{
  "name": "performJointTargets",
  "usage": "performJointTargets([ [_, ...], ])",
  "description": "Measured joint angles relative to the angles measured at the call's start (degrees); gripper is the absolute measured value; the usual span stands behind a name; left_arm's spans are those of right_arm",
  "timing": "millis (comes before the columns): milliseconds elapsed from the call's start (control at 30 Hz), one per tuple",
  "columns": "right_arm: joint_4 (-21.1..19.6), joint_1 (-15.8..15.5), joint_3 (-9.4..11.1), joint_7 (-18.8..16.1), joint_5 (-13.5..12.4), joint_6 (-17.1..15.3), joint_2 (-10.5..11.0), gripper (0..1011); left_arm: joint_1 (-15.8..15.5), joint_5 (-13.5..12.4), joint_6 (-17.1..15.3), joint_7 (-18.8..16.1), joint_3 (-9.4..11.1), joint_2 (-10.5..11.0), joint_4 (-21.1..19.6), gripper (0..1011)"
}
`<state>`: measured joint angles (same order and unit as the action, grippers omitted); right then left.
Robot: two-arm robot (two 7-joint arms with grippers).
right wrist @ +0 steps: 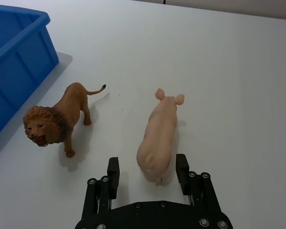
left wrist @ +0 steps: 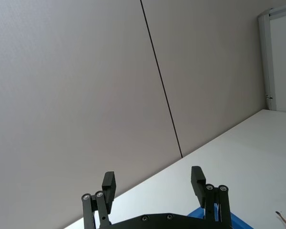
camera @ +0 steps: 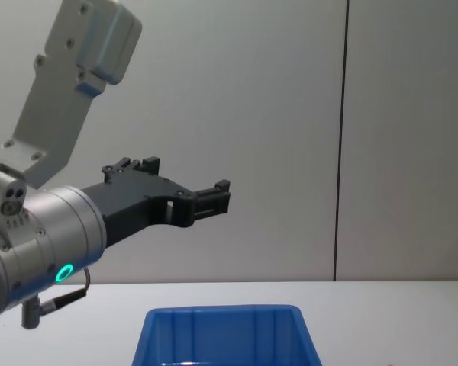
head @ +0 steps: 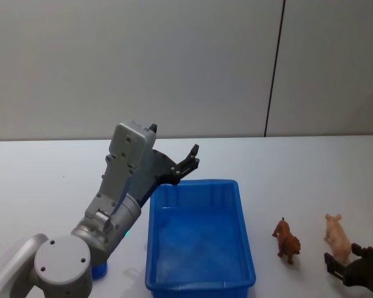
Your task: Pick up the two dolls from the table and place them into the box.
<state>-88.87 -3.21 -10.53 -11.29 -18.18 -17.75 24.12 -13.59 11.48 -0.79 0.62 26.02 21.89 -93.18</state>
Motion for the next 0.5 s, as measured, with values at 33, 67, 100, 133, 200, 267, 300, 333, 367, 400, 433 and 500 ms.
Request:
performJointTargets([
  [33, 0.06, 0.03, -0.01, 0.05, 0.0, -0.1, -0.03, 766, 0.0, 0.0, 0.0, 0.0, 0.0, 0.0, 0.0, 1001],
  [67, 0.18, 0.1, -0.02, 0.15, 0.0, -0.23, -0.11, 709, 0.0, 0.0, 0.0, 0.0, 0.0, 0.0, 0.0, 1001],
  [100, 0.18, 0.1, -0.02, 0.15, 0.0, -0.23, -0.11, 691, 0.0, 0.0, 0.0, 0.0, 0.0, 0.0, 0.0, 1001],
  [133, 0.32, 0.18, -0.03, 0.27, 0.0, -0.37, -0.2, 630, 0.0, 0.0, 0.0, 0.0, 0.0, 0.0, 0.0, 1001],
  [200, 0.46, 0.29, -0.04, 0.42, -0.06, -0.5, -0.31, 569, 0.0, 0.0, 0.0, 0.0, 0.0, 0.0, 0.0, 1001],
  [267, 0.54, 0.35, -0.04, 0.51, -0.14, -0.55, -0.37, 510, 0.0, 0.0, 0.0, 0.0, 0.0, 0.0, 0.0, 1001],
  [300, 0.59, 0.4, -0.04, 0.6, -0.25, -0.59, -0.42, 475, 0.0, 0.0, 0.0, 0.0, 0.0, 0.0, 0.0, 1001],
  [333, 0.61, 0.44, -0.03, 0.64, -0.3, -0.6, -0.46, 448, 0.0, 0.0, 0.0, 0.0, 0.0, 0.0, 0.0, 1001],
  [367, 0.62, 0.46, -0.03, 0.68, -0.35, -0.6, -0.48, 448, 0.0, 0.0, 0.0, 0.0, 0.0, 0.0, 0.0, 1001],
  [400, 0.62, 0.51, -0.02, 0.72, -0.39, -0.6, -0.52, 393, 0.0, 0.0, 0.0, 0.0, 0.0, 0.0, 0.0, 1001],
  [433, 0.62, 0.54, -0.01, 0.77, -0.46, -0.56, -0.56, 360, 0.0, 0.0, 0.0, 0.0, 0.0, 0.0, 0.0, 1001],
  [500, 0.62, 0.57, 0.01, 0.82, -0.51, -0.39, -0.6, 350, 0.0, 0.0, 0.0, 0.0, 0.0, 0.0, 0.0, 1001],
])
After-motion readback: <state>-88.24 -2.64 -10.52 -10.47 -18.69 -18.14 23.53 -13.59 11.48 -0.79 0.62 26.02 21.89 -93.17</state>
